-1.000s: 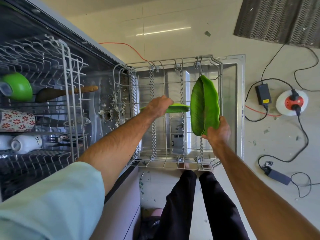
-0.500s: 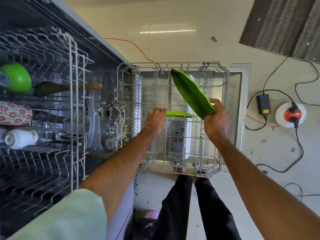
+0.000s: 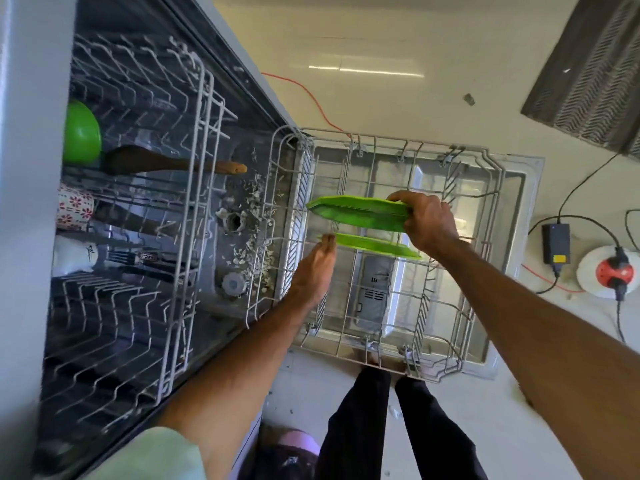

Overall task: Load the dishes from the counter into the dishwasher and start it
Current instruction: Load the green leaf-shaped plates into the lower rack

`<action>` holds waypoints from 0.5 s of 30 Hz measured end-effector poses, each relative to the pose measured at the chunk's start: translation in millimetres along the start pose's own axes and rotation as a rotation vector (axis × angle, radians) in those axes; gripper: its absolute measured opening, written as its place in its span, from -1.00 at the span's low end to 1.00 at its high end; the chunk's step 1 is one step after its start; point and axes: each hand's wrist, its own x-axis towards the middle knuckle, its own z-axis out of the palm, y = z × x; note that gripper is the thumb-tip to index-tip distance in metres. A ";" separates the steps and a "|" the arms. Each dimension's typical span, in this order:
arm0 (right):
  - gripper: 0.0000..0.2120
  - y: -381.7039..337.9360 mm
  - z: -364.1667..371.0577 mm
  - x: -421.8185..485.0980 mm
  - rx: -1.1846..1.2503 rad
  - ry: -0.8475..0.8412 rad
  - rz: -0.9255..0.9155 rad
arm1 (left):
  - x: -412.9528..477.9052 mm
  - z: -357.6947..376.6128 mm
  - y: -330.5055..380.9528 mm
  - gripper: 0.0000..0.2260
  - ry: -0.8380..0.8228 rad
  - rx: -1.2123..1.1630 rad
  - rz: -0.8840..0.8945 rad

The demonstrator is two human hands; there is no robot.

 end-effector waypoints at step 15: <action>-0.52 -6.8 19.7 14.9 -0.210 -0.075 -0.113 | 7.3 14.2 -5.1 -0.22 -0.052 -0.152 0.052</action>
